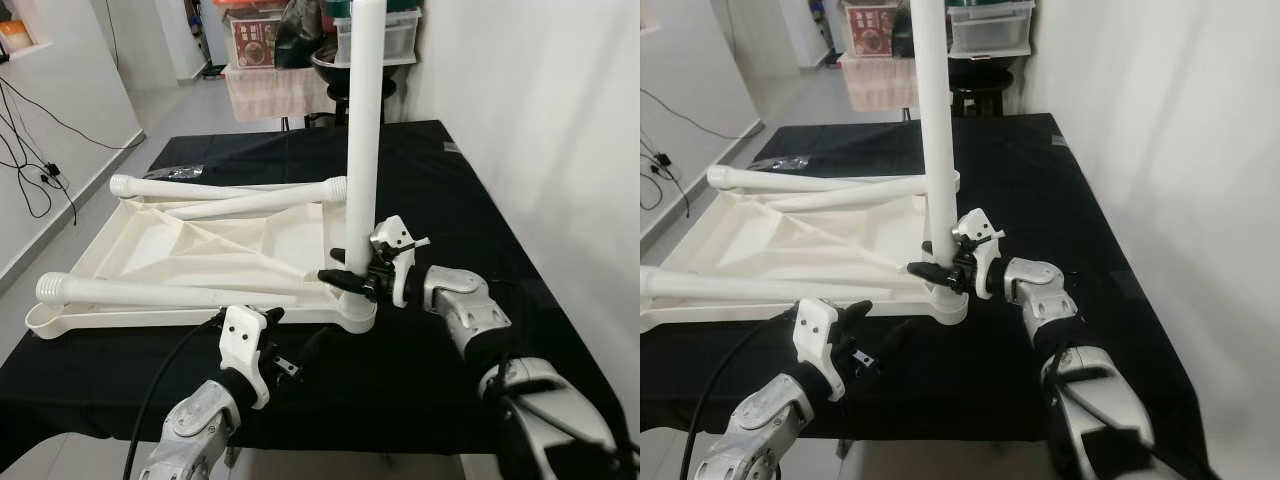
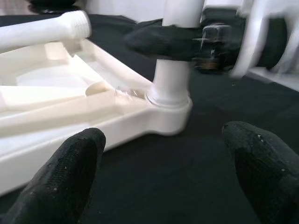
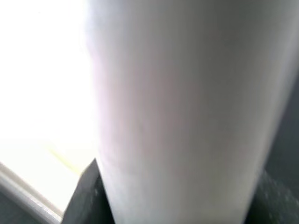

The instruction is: Building children table

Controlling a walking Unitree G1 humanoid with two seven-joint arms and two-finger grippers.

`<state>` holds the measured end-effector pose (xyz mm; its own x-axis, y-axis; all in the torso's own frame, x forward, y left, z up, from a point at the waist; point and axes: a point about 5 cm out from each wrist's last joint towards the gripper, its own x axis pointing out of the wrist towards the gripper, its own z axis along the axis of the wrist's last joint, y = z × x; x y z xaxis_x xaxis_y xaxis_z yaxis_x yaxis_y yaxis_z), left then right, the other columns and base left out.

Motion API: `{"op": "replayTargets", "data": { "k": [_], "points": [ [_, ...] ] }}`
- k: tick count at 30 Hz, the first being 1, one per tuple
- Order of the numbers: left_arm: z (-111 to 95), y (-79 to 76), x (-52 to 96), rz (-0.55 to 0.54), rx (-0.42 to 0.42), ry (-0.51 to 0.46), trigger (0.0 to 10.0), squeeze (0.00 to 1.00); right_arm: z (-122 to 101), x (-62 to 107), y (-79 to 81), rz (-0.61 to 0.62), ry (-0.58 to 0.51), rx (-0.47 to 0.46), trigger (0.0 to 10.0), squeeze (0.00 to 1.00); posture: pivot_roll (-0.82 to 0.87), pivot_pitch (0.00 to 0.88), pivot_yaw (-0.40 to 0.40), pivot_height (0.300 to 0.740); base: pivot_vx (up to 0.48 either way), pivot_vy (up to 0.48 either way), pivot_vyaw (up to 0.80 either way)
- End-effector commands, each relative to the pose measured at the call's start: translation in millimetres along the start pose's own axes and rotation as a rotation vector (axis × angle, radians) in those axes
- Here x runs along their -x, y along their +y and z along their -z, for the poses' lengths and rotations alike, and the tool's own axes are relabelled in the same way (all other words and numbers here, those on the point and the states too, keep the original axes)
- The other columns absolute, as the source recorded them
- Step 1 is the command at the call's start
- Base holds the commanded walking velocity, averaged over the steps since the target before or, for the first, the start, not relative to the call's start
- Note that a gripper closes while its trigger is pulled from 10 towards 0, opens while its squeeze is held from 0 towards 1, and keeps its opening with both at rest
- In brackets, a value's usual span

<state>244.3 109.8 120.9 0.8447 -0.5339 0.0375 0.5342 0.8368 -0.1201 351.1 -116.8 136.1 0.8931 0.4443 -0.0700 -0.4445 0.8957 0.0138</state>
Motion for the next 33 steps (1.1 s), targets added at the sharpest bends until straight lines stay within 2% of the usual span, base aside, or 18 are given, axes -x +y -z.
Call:
{"op": "replayTargets", "data": {
  "k": [1,2,3,5,6,9,10,11,12,13,14,17,20,23,24,25,30,33],
  "points": [
    [-0.4,4.3,2.7,-0.007,-0.011,0.009,10.0,0.0,19.1,13.7,21.8,0.033,0.083,-0.031,0.0,0.0,-0.07,0.04,0.067,0.74,0.0,0.0,0.0],
    [-0.4,4.3,2.7,-0.007,-0.011,0.009,10.0,0.0,19.1,13.7,21.8,0.033,0.083,-0.031,0.0,0.0,-0.07,0.04,0.067,0.74,0.0,0.0,0.0],
    [0.5,5.1,2.2,-0.001,-0.006,0.014,10.0,0.0,15.6,10.2,30.2,-0.043,0.05,0.032,0.0,0.0,-0.07,0.024,0.072,0.74,0.0,0.0,0.0],
    [1.0,5.0,1.9,0.003,-0.004,0.017,10.0,0.0,11.4,5.7,21.0,-0.002,0.041,0.022,0.0,0.0,-0.07,0.024,0.072,0.74,0.0,0.0,0.0],
    [0.7,4.8,1.1,0.01,-0.011,0.019,10.0,0.0,9.6,-3.5,8.9,0.031,0.044,-0.027,0.0,0.0,-0.04,0.022,0.055,0.74,0.0,0.0,0.0],
    [0.4,4.9,1.2,0.003,-0.015,0.017,10.0,0.0,12.3,-4.3,15.0,0.011,0.058,0.011,0.0,0.0,-0.04,0.023,0.054,0.74,0.0,0.0,0.0],
    [0.2,5.2,1.9,-0.008,-0.016,0.014,10.0,0.0,12.4,-2.7,19.9,0.007,0.069,0.053,4.0,0.0,-0.04,0.023,0.054,0.74,0.0,0.0,0.0],
    [0.2,5.2,1.9,-0.008,-0.016,0.014,10.0,0.0,12.4,-2.7,19.9,0.007,0.069,0.053,4.0,0.0,-0.04,0.023,0.054,0.74,0.0,0.0,0.0],
    [0.0,5.8,2.6,-0.02,-0.013,0.009,10.0,0.0,12.3,-1.5,23.8,-0.006,0.083,0.078,10.0,0.0,-0.04,0.023,0.054,0.74,0.0,0.0,0.0],
    [-0.1,6.3,3.1,-0.027,-0.011,0.006,10.0,0.0,10.7,2.1,28.2,0.001,0.1,0.09,10.0,0.0,-0.04,0.023,0.054,0.74,0.0,0.0,0.0],
    [0.2,5.6,1.6,-0.013,-0.007,0.011,10.0,0.0,4.0,3.8,38.6,-0.147,0.086,0.014,10.0,1.0,-0.04,0.022,0.051,0.74,0.0,0.0,0.0],
    [0.6,5.2,0.9,-0.006,-0.005,0.014,10.0,0.0,-1.6,3.6,45.4,-0.263,0.059,-0.009,10.0,1.0,-0.04,0.02,0.054,0.74,0.0,0.0,0.0],
    [1.1,4.7,-0.3,0.001,-0.001,0.016,10.0,0.0,-16.0,-0.1,49.3,-0.542,-0.016,0.018,10.0,1.0,-0.04,0.015,0.056,0.74,0.0,0.0,0.0],
    [1.1,4.7,-0.3,0.001,-0.001,0.016,10.0,0.0,-16.0,-0.1,49.3,-0.542,-0.016,0.018,10.0,1.0,-0.04,0.015,0.056,0.74,0.0,0.0,0.0],
    [1.3,4.6,-0.8,0.002,0.0,0.016,10.0,0.0,-19.1,-1.5,47.6,-0.624,-0.022,0.037,10.0,0.8,-0.04,0.013,0.056,0.74,0.0,0.0,0.0],
    [1.5,4.3,-1.5,0.002,-0.001,0.016,10.0,0.0,-20.1,-4.7,44.4,-0.721,0.001,0.082,10.0,0.0,-0.03,0.006,0.049,0.74,0.0,0.0,0.0],
    [2.2,4.4,-2.3,-0.004,-0.002,0.014,10.0,0.0,-22.4,-10.5,35.6,-0.886,0.082,0.132,10.0,0.0,-0.02,0.0,0.047,0.74,0.0,0.0,0.0],
    [2.8,4.6,-2.5,-0.005,-0.002,0.016,10.0,0.0,-23.9,-13.9,32.4,-0.893,0.11,0.111,10.0,0.0,-0.02,0.0,0.05,0.74,0.0,0.0,0.0]
  ]
}}
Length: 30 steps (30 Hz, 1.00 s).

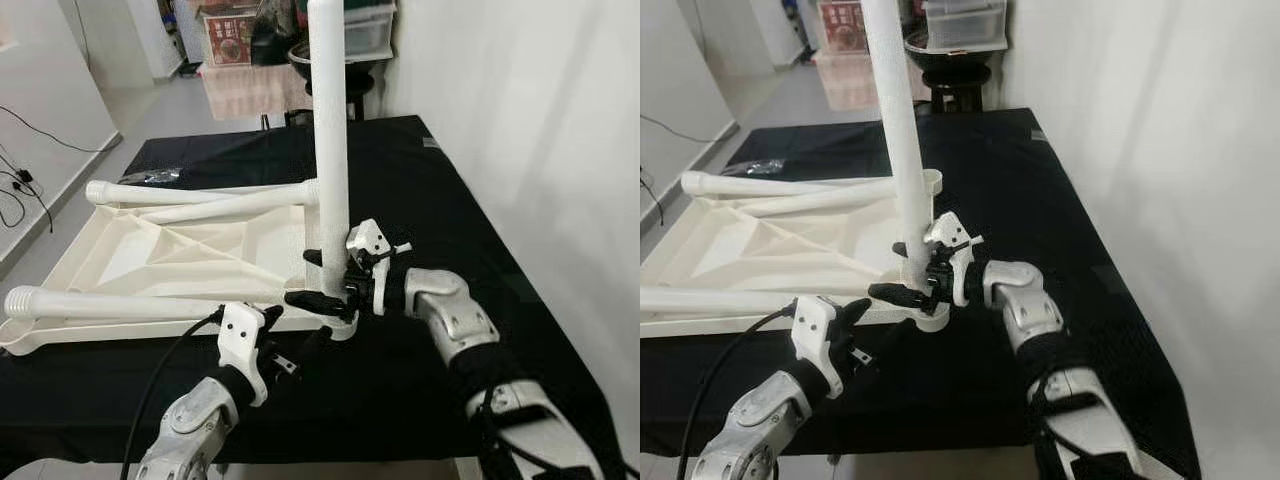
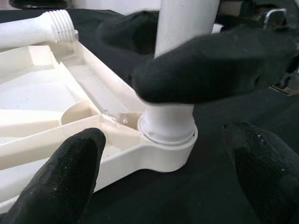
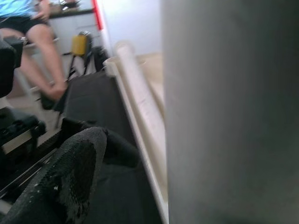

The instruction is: Building children table

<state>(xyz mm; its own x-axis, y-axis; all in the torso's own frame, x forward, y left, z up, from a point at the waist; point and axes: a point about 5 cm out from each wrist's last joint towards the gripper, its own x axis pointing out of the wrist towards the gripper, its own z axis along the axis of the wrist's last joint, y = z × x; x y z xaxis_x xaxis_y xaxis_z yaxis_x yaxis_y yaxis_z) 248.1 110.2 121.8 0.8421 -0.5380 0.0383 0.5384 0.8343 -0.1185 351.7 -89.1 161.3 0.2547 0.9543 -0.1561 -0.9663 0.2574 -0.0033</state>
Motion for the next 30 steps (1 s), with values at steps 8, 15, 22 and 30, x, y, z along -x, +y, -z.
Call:
{"op": "replayTargets", "data": {
  "k": [8,15,22,30],
  "points": [
    [4.6,1.7,0.0,-0.005,-0.001,0.02,10.0,0.0,0.5,-6.6,-4.0,-0.039,0.019,-0.051,0.0,0.0,-0.01,0.0,0.049,0.74,0.0,0.0,0.0],
    [5.1,0.0,0.0,-0.004,0.002,0.019,10.0,0.0,10.1,2.8,-5.9,0.041,0.0,-0.047,0.0,0.0,-0.02,0.0,0.047,0.74,0.0,0.0,0.0],
    [3.9,0.4,3.5,-0.003,0.011,0.016,10.0,0.0,50.5,5.9,27.6,0.423,0.049,-0.134,0.0,0.0,-0.05,0.029,0.045,0.74,0.0,0.0,0.0],
    [3.9,4.2,1.0,0.007,0.016,0.017,10.0,0.0,46.4,6.6,19.6,0.772,0.069,-0.044,0.0,0.0,-0.07,0.006,0.054,0.74,0.0,0.0,0.0]
  ]
}}
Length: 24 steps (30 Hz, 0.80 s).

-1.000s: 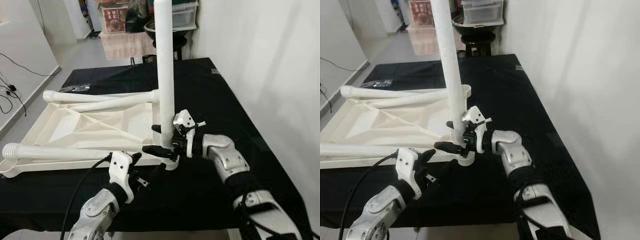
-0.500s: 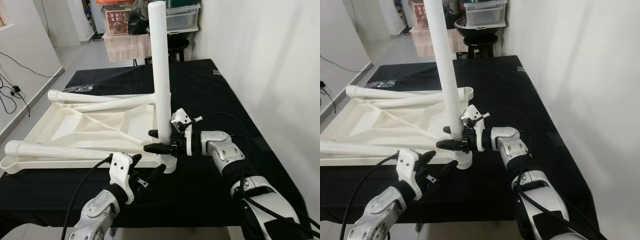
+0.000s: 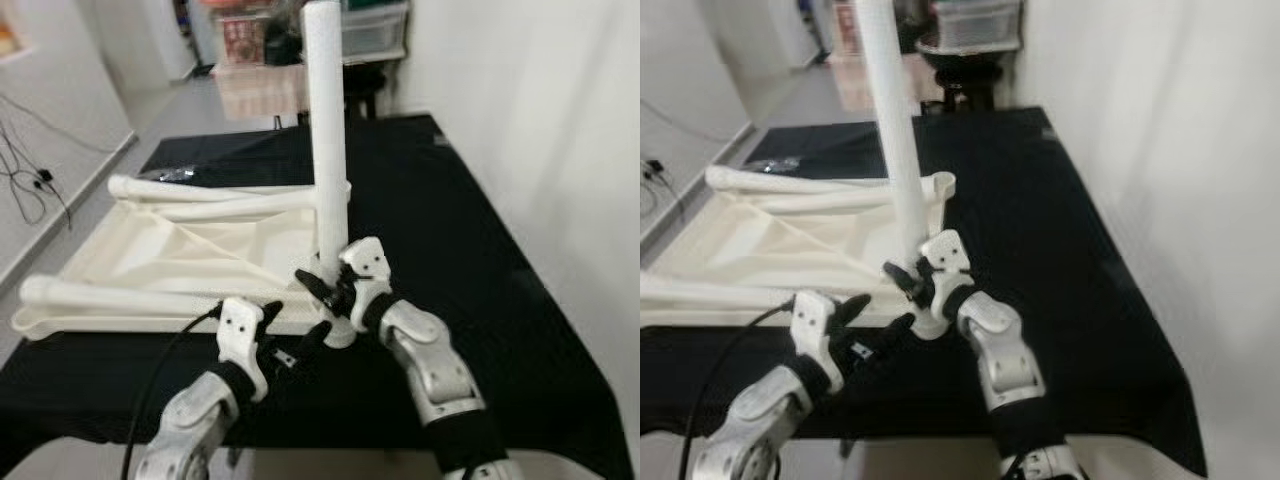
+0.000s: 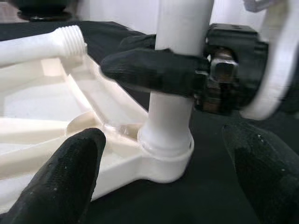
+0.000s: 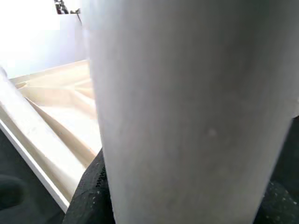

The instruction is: Building children table

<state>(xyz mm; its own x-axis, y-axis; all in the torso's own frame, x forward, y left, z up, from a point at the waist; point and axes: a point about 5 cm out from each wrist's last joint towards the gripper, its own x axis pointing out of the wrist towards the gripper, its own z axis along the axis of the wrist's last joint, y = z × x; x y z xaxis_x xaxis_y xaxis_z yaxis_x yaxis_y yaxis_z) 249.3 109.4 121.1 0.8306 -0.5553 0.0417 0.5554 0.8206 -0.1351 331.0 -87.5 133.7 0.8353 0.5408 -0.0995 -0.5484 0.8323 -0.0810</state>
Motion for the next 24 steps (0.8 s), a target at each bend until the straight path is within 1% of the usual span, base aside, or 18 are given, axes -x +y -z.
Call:
{"op": "replayTargets", "data": {
  "k": [1,3,8,9,10,11,12,13,14,15,16,17,18,19,20,21,22,24],
  "points": [
    [2.7,4.1,2.3,-0.019,-0.005,0.016,10.0,0.0,18.1,4.4,-4.2,0.03,0.09,0.02,0.0,0.0,-0.07,0.008,0.054,0.74,0.0,0.0,0.0],
    [2.7,4.1,2.3,-0.019,-0.005,0.016,10.0,0.0,18.1,4.4,-4.2,0.03,0.09,0.02,0.0,0.0,-0.07,0.008,0.054,0.74,0.0,0.0,0.0],
    [2.3,4.9,2.3,-0.032,0.0,0.009,10.0,0.0,19.4,5.0,-6.3,0.026,0.119,-0.018,0.0,0.0,-0.06,0.009,0.052,0.74,0.0,0.0,0.0],
    [2.2,4.7,1.8,-0.027,0.001,0.01,10.0,0.0,16.7,5.1,-5.4,0.003,0.127,-0.043,10.0,0.0,-0.06,0.009,0.053,0.74,0.0,0.0,0.0],
    [2.2,4.2,1.3,-0.023,0.001,0.011,10.0,0.0,9.9,3.6,-6.2,-0.035,0.104,-0.051,10.0,1.0,-0.06,0.007,0.052,0.74,0.0,0.0,0.0],
    [2.2,4.0,1.0,-0.022,0.002,0.011,10.0,0.0,0.5,0.6,-5.9,-0.086,0.062,-0.065,10.0,1.0,-0.06,0.007,0.052,0.74,0.0,0.0,0.0],
    [2.2,4.0,1.0,-0.022,0.002,0.011,10.0,0.0,0.5,0.6,-5.9,-0.086,0.062,-0.065,10.0,1.0,-0.06,0.007,0.052,0.74,0.0,0.0,0.0],
    [2.1,3.9,0.8,-0.022,0.001,0.01,10.0,0.0,-8.8,-2.4,-5.4,-0.167,0.013,-0.067,10.0,1.0,-0.05,0.007,0.051,0.74,0.0,0.0,0.0],
    [2.0,3.8,0.7,-0.023,0.0,0.01,10.0,0.0,-14.4,-4.6,-5.6,-0.218,-0.02,-0.064,10.0,1.0,-0.05,0.006,0.051,0.74,0.0,0.0,0.0],
    [2.0,3.8,0.7,-0.023,0.0,0.01,10.0,0.0,-14.4,-4.6,-5.6,-0.218,-0.02,-0.064,10.0,1.0,-0.05,0.006,0.051,0.74,0.0,0.0,0.0],
    [1.9,3.8,0.7,-0.024,-0.001,0.01,10.0,0.0,-18.9,-5.9,-7.4,-0.327,-0.037,-0.043,10.0,1.0,-0.04,0.004,0.051,0.74,0.0,0.0,0.0],
    [1.9,3.6,0.7,-0.025,-0.002,0.01,10.0,0.0,-21.0,-5.8,-9.5,-0.397,-0.042,-0.026,10.0,1.0,-0.04,0.004,0.05,0.74,0.0,0.0,0.0],
    [1.9,3.6,0.7,-0.025,-0.002,0.01,10.0,0.0,-21.0,-5.8,-9.5,-0.397,-0.042,-0.026,10.0,1.0,-0.04,0.004,0.05,0.74,0.0,0.0,0.0],
    [1.9,3.5,0.6,-0.026,-0.003,0.01,10.0,0.0,-22.0,-5.4,-11.0,-0.437,-0.042,-0.017,10.0,1.0,-0.04,0.004,0.05,0.74,0.0,0.0,0.0],
    [1.9,3.5,0.6,-0.026,-0.003,0.01,10.0,0.0,-22.0,-5.4,-11.0,-0.437,-0.042,-0.017,10.0,1.0,-0.04,0.004,0.05,0.74,0.0,0.0,0.0],
    [1.9,2.9,0.6,-0.021,-0.007,0.011,10.0,0.0,-22.5,-5.6,-13.5,-0.509,-0.025,0.027,10.0,0.0,-0.03,0.003,0.048,0.74,0.0,0.0,0.0],
    [1.9,2.5,0.6,-0.018,-0.01,0.012,10.0,0.0,-22.5,-5.5,-15.1,-0.548,-0.011,0.054,10.0,0.0,-0.03,0.003,0.048,0.74,0.0,0.0,0.0],
    [1.8,-3.7,1.6,0.038,-0.022,0.024,10.0,0.0,-22.4,-9.8,-21.5,-0.612,0.047,0.104,10.0,0.0,-0.02,0.0,0.043,0.74,0.0,0.0,0.0]
  ]
}}
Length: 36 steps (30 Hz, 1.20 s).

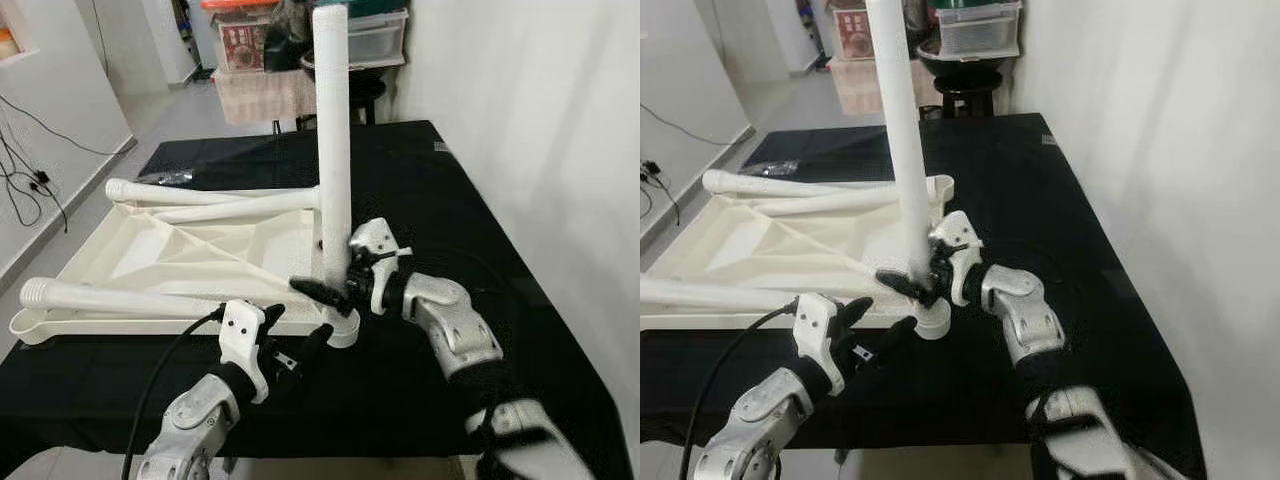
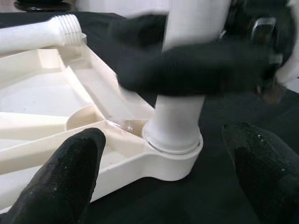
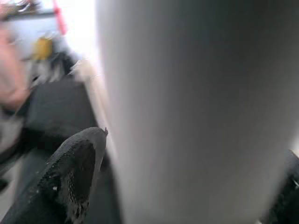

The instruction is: Building children table

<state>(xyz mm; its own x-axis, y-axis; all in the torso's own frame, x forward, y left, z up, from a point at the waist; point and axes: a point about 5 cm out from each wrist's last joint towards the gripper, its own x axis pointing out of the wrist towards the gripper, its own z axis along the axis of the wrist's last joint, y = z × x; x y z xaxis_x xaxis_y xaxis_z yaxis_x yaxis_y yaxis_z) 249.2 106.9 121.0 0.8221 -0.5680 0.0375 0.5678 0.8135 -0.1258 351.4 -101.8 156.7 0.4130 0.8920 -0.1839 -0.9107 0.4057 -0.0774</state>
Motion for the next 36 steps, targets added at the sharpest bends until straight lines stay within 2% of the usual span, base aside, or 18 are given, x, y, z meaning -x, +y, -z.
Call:
{"op": "replayTargets", "data": {
  "k": [1,4,10,19,27,29,30,31,32,33,35,36],
  "points": [
    [1.4,-1.6,2.9,0.023,-0.013,0.017,10.0,0.0,-0.8,-4.2,1.4,-0.05,0.014,0.024,10.0,0.0,-0.02,0.0,0.043,0.74,0.0,0.0,0.0],
    [-0.1,-14.5,4.7,0.137,-0.064,0.029,10.0,0.0,-2.0,-8.9,-6.5,-0.031,0.046,0.005,10.0,0.0,-0.01,0.0,0.036,0.74,0.0,0.0,0.0],
    [-2.7,-26.1,9.4,0.261,-0.118,0.037,10.0,0.0,6.3,-7.4,-17.4,0.063,0.083,-0.038,10.0,0.0,0.0,0.0,0.03,0.74,0.0,0.0,0.0],
    [-1.6,-19.9,8.2,0.214,-0.121,0.033,10.0,0.0,16.2,0.9,-18.1,0.053,0.051,-0.071,10.0,0.0,-0.02,0.0,0.045,0.74,0.0,0.0,0.0],
    [-6.5,-4.0,10.4,0.061,-0.11,-0.004,10.0,0.0,29.3,19.6,-17.2,0.063,0.016,-0.091,10.0,0.0,-0.02,0.0,0.047,0.74,0.0,0.0,0.0],
    [-9.7,10.3,16.6,-0.066,-0.086,-0.039,10.0,0.0,38.8,39.8,-13.2,0.055,-0.015,-0.1,10.0,0.0,-0.05,0.0,0.063,0.74,0.0,0.0,0.0],
    [-9.7,10.3,16.6,-0.066,-0.086,-0.039,10.0,0.0,38.8,39.8,-13.2,0.055,-0.015,-0.1,10.0,0.0,-0.05,0.0,0.063,0.74,0.0,0.0,0.0],
    [-10.3,18.9,20.8,-0.137,-0.077,-0.049,10.0,0.0,40.8,48.3,-9.9,0.06,-0.032,-0.098,10.0,0.0,-0.06,0.001,0.074,0.74,0.0,0.0,0.0],
    [-10.4,27.5,24.9,-0.207,-0.061,-0.057,10.0,0.0,40.0,53.7,-4.5,0.051,-0.031,-0.06,10.0,0.0,-0.07,0.002,0.077,0.74,0.0,0.0,0.0],
    [-10.4,27.5,24.9,-0.207,-0.061,-0.057,10.0,0.0,40.0,53.7,-4.5,0.051,-0.031,-0.06,10.0,0.0,-0.07,0.002,0.077,0.74,0.0,0.0,0.0],
    [-9.6,37.6,29.6,-0.29,-0.048,-0.06,10.0,0.0,35.7,56.2,0.2,0.089,-0.023,0.022,10.0,0.0,-0.07,0.0,0.083,0.74,0.0,0.0,0.0],
    [-9.6,37.6,29.6,-0.29,-0.048,-0.06,10.0,0.0,35.7,56.2,0.2,0.089,-0.023,0.022,10.0,0.0,-0.07,0.0,0.083,0.74,0.0,0.0,0.0]
  ]
}}
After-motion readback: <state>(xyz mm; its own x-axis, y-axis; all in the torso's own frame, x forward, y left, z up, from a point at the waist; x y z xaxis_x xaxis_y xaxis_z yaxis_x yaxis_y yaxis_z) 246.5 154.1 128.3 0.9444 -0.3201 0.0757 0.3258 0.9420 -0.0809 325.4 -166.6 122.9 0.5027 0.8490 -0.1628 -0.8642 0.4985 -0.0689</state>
